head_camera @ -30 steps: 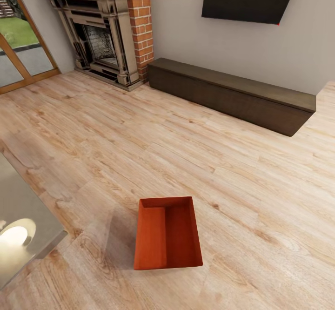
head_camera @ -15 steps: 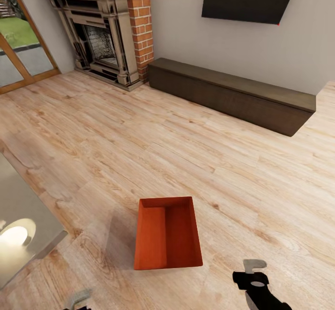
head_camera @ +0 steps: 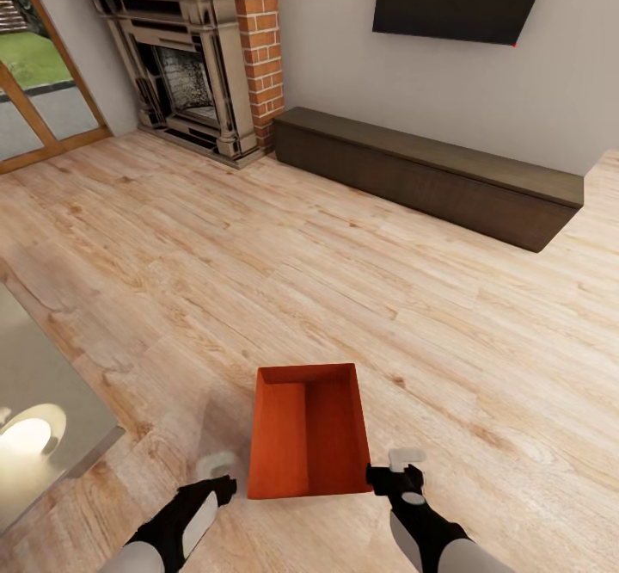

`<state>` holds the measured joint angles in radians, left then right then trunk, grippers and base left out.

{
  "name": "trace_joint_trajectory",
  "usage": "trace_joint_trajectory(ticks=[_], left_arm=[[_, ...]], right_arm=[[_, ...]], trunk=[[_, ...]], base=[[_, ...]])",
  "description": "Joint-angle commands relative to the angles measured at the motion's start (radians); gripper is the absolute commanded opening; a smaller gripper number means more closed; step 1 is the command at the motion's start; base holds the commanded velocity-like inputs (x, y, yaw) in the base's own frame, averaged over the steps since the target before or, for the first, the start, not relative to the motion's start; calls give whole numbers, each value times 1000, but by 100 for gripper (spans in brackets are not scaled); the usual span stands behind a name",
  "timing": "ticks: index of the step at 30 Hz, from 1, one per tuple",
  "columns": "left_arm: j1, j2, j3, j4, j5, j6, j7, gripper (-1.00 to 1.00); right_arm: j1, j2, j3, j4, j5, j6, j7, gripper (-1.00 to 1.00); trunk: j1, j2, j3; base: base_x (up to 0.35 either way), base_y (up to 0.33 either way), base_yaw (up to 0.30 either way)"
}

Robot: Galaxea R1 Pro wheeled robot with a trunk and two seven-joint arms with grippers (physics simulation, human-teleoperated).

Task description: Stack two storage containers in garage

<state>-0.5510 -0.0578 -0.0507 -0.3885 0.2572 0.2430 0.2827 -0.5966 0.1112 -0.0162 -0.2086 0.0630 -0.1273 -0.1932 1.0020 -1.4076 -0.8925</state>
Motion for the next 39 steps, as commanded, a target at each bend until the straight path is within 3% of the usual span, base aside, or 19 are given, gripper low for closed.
trace_joint_trajectory(ticks=[1, 2, 7, 39], left_arm=[[-9, -9, -6, -6, -25, 4, 8, 100], [-20, -23, -6, -24, -75, 2, 5, 100], [-27, -42, -9, -138, -118, -30, 9, 100], [-27, -49, -3, -133, -120, -33, 10, 100]], right_arm=[[-1, 7, -1, 4, 8, -7, 2, 100], [-1, 13, 0, 7, 10, -11, 14, 100], [-2, 17, 3, 9, 12, -23, 25, 100], [-2, 17, 0, -5, 12, -55, 31, 100]], trunk=[[0, 0, -1], [0, 0, -1], [0, 0, -1], [0, 0, -1]], base=[[0, 0, 0], [0, 0, 0], [0, 0, 0], [0, 0, 0]])
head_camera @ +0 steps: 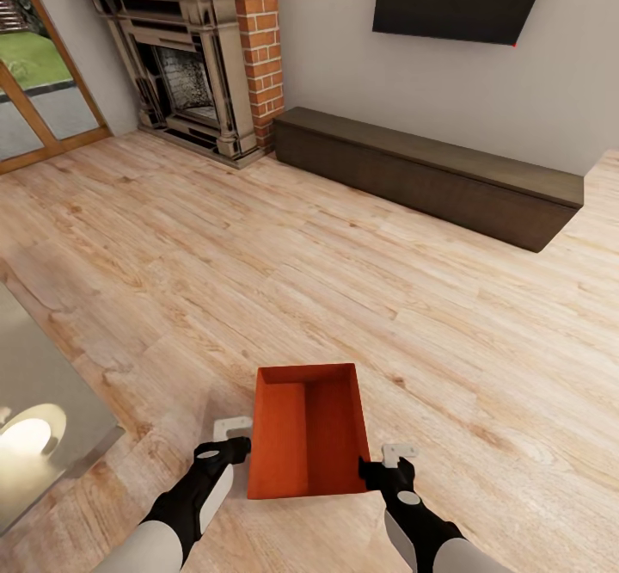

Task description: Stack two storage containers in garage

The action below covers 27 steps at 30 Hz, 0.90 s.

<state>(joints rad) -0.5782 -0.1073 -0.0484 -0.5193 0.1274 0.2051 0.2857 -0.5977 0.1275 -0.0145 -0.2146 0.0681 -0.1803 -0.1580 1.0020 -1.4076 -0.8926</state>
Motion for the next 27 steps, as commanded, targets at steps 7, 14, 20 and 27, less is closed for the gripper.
trace_joint_trajectory(ticks=[7, 14, 20, 27], left_arm=[[0, -1, -5, -5, 11, 4, 7, 100], [0, -36, -70, -7, 9, 6, 13, 100], [0, -36, -173, -6, 18, 5, 84, 100], [0, -32, -178, 5, 26, 6, 94, 100]], right_arm=[[-1, -1, -1, 0, 7, -2, -5, 100], [-1, -2, 1, 0, 10, -2, 27, 100], [-1, -10, 0, 0, 10, -1, 68, 100], [-1, -12, -1, -1, 9, -1, 73, 100]], trunk=[[15, -28, -13], [42, -77, -35], [65, -119, -54], [92, -168, -76]], base=[[0, 0, 0], [0, 0, 0], [0, 0, 0], [0, 0, 0]])
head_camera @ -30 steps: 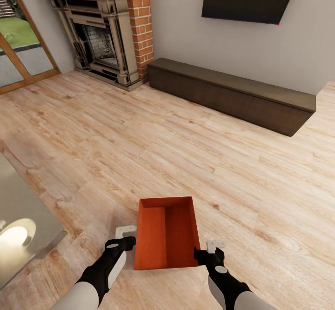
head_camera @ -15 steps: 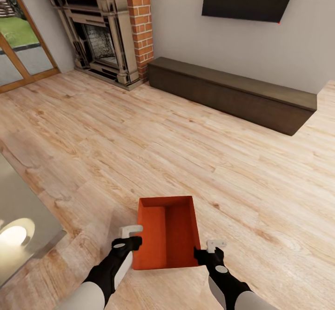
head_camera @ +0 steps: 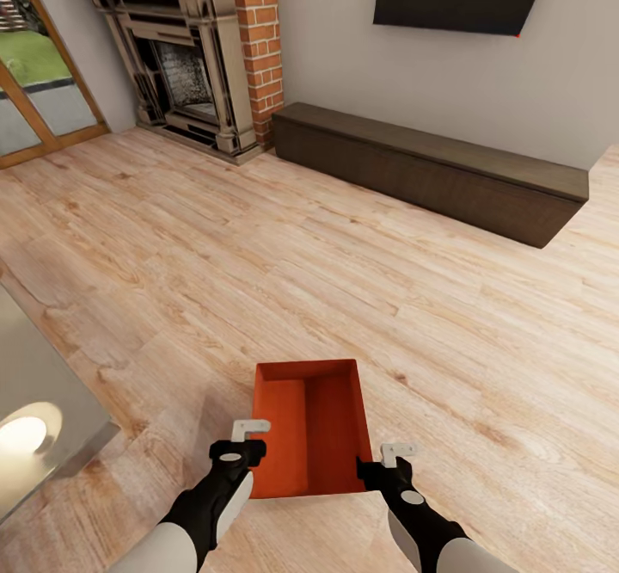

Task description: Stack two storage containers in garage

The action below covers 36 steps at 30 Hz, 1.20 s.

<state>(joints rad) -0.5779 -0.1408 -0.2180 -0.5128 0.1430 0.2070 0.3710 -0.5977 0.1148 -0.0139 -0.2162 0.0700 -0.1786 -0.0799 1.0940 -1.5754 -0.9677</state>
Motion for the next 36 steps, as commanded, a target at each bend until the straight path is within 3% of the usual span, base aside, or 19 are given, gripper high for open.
trace_joint_trajectory(ticks=[1, 9, 14, 17, 21, 26, 28, 31, 36], left_arm=[[0, 2, -8, 3, 11, 5, 9, 100], [0, 3, -5, 17, 12, 3, 11, 100], [0, 3, -3, 17, 16, 2, 11, 100], [0, 4, -3, 18, 24, -4, 10, 100], [0, 4, -5, 58, 44, -59, 11, 100], [0, 4, -5, 61, 45, -64, 11, 100], [0, 4, -5, 61, 46, -64, 11, 100], [0, 4, -3, 62, 46, -65, 11, 100], [0, 4, -2, 62, 46, -66, 11, 100]], right_arm=[[-1, 0, -2, 1, 5, -2, -5, 100], [-21, 0, -12, -26, -9, 2, -6, 100], [-89, 2, -14, -16, -82, 1, -6, 100], [-95, 2, -11, -12, -94, -3, -6, 100], [-97, -2, 4, 91, -88, -58, -4, 100], [-97, -3, 34, 153, -84, -79, -3, 100], [-97, -3, 44, 160, -76, -83, -3, 100], [-96, -1, 64, 173, -29, -88, -3, 100], [-96, -2, 67, 185, -15, -100, -3, 100]], trunk=[[4, -8, -4], [35, -64, -29], [54, -99, -45], [65, -120, -54], [81, -148, -66], [100, -183, -82], [107, -197, -88], [119, -218, -98], [138, -253, -113]], base=[[0, 0, 0], [0, 0, 0], [0, 0, 0], [0, 0, 0], [0, 0, 0], [0, 0, 0], [0, 0, 0], [0, 0, 0], [0, 0, 0]])
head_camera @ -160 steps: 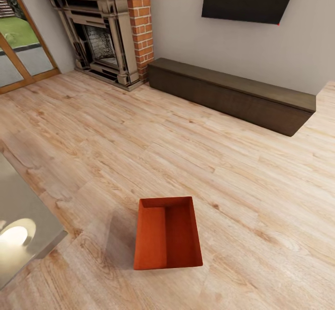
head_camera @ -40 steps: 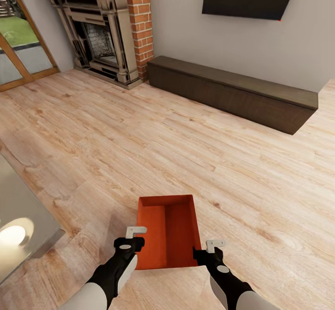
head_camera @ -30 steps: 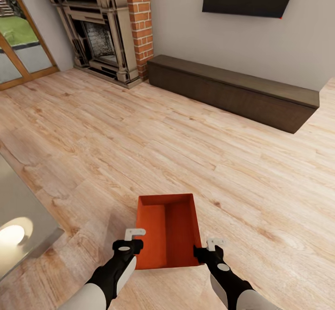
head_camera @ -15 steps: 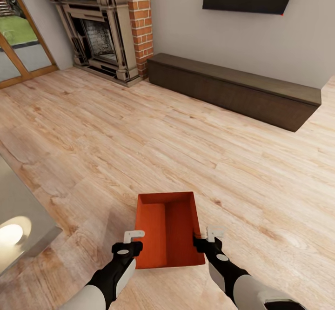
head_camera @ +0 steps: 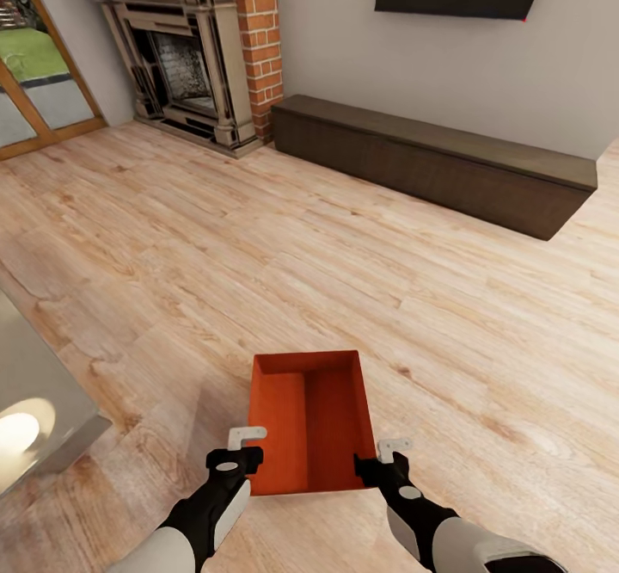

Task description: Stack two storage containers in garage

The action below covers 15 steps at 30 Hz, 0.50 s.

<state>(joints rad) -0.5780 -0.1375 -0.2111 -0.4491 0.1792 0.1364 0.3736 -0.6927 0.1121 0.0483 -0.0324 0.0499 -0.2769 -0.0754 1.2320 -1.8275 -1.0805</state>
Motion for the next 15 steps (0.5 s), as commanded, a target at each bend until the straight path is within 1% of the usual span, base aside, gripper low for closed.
trace_joint_trajectory(ticks=[1, 10, 15], left_arm=[[0, 1, -8, -2, 9, 5, 8, 100], [0, 1, -8, -3, 9, 4, 8, 100], [0, 1, -8, -3, 9, 3, 8, 100]], right_arm=[[-1, 0, 5, 2, 6, -4, -7, 100], [-1, 2, 5, 5, 8, -10, -8, 100], [-1, 2, 5, 5, -3, -12, -9, 100]], trunk=[[4, -8, -4], [38, -71, -32], [58, -106, -48]], base=[[0, 0, 0], [0, 0, 0], [0, 0, 0]])
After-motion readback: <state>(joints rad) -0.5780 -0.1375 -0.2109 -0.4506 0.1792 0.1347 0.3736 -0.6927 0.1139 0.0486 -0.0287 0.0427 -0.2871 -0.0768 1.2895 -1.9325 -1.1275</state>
